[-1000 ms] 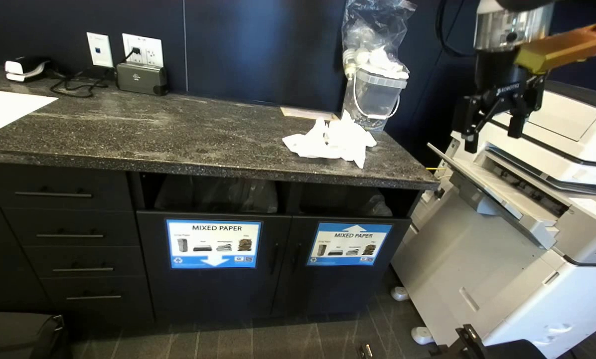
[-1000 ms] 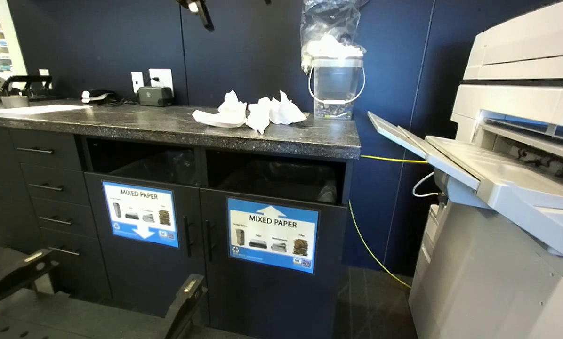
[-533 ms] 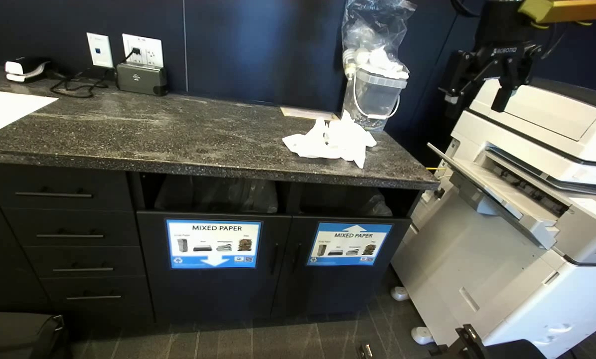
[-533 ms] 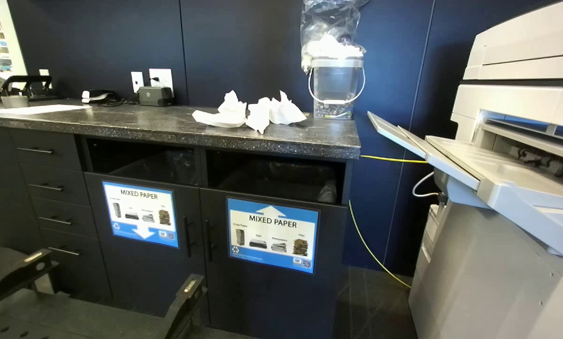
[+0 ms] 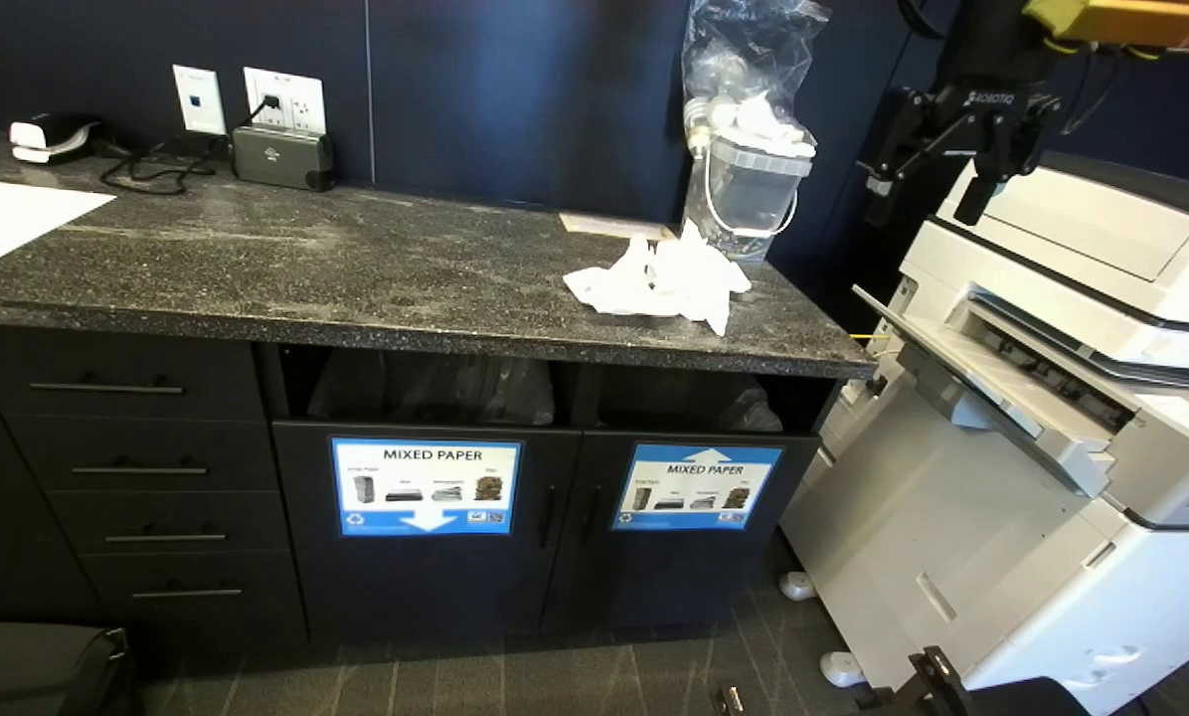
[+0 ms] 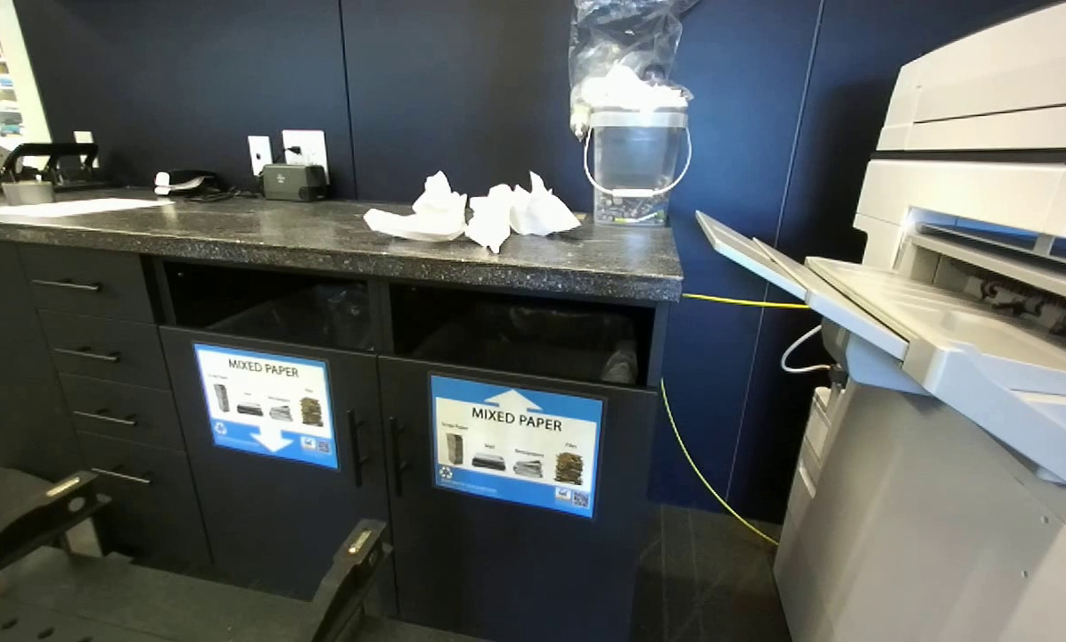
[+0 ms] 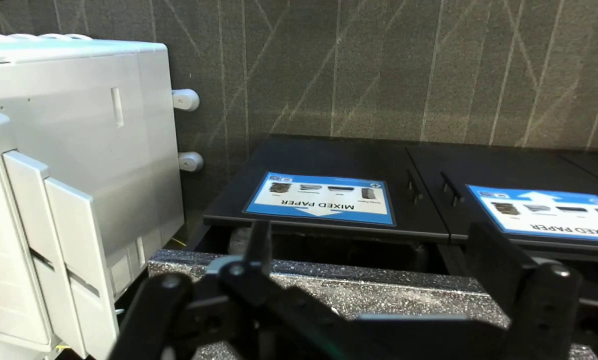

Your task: Put the white piece of paper at the right in the right bin

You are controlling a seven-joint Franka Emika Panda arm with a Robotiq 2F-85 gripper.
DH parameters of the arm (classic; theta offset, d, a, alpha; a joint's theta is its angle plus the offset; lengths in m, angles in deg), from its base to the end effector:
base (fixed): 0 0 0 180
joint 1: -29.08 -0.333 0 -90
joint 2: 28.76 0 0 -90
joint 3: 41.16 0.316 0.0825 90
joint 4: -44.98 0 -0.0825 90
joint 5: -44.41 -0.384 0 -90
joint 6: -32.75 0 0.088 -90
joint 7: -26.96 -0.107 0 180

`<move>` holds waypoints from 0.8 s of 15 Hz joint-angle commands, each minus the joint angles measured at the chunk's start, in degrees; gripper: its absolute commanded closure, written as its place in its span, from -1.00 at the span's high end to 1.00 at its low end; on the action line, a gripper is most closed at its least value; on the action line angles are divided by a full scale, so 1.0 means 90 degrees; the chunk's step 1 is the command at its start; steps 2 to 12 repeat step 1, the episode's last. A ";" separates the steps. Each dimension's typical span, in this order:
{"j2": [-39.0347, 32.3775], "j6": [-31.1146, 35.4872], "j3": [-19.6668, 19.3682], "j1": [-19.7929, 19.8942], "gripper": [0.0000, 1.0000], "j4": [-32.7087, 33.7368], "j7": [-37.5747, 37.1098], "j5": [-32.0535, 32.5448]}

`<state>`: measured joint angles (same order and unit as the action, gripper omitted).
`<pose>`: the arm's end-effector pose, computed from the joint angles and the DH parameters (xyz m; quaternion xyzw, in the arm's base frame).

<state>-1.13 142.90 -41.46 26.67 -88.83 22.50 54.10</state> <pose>0.4140 0.0032 0.5237 0.9963 0.0062 0.0390 0.0769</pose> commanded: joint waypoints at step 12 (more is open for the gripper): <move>-0.0004 -0.0009 0.0100 0.0117 1.00 0.0015 0.0044 -0.0054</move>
